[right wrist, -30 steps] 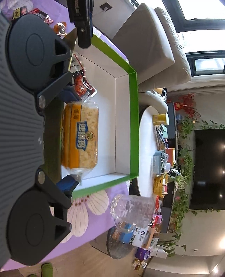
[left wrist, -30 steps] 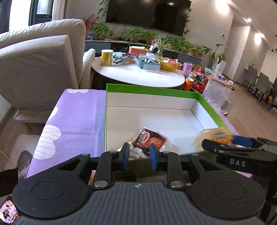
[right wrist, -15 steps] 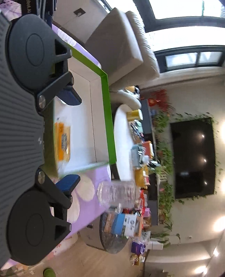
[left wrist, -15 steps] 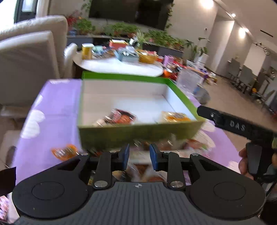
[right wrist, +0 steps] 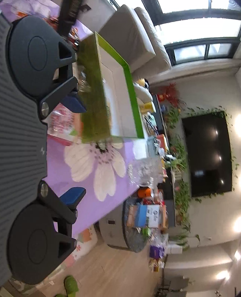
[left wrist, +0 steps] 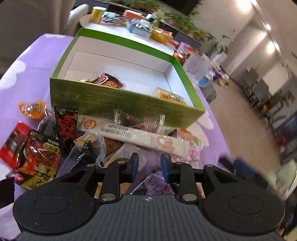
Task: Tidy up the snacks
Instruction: 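Withdraw both open tools from the box back toward the snack pile, then grasp the long white stick snack with the left tool while the right grasps the red snack bag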
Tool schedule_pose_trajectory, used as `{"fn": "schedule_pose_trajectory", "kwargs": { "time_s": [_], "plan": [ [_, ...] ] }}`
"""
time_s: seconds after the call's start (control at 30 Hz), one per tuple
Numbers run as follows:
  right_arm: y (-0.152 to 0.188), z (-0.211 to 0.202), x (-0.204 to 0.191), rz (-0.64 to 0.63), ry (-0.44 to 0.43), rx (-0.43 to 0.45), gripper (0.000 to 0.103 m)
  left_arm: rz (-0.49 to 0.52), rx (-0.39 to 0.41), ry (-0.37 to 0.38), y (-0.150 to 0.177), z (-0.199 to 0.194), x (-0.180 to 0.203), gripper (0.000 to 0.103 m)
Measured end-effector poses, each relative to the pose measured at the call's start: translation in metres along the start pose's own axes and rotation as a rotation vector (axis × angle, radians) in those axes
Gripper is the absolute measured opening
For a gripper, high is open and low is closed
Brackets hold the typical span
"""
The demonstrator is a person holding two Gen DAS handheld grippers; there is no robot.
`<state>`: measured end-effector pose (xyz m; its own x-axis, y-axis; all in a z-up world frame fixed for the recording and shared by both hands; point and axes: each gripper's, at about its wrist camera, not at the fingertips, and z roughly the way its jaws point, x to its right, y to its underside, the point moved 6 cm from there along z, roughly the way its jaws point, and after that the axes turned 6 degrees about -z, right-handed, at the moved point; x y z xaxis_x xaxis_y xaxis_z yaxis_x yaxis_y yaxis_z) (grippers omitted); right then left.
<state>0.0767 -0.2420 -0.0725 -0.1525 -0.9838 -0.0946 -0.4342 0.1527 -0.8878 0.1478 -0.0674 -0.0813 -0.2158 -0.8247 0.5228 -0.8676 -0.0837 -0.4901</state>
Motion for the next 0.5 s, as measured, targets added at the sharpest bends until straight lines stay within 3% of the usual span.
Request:
{"fn": "schedule_pose_trajectory", "kwargs": {
  "time_s": [0.27,0.37,0.5],
  "plan": [
    [0.041,-0.021,-0.013,-0.087,-0.093,-0.083,0.059,-0.212,-0.022,-0.068,-0.008,0.011,-0.008,0.034],
    [0.047,-0.02,-0.023,-0.165,-0.1,-0.086,0.059,-0.305,0.026,-0.117,-0.011,0.008,-0.011,0.039],
    [0.059,-0.02,-0.028,-0.211,-0.112,-0.085,0.059,-0.337,0.07,-0.106,-0.016,0.003,-0.002,0.043]
  ]
}}
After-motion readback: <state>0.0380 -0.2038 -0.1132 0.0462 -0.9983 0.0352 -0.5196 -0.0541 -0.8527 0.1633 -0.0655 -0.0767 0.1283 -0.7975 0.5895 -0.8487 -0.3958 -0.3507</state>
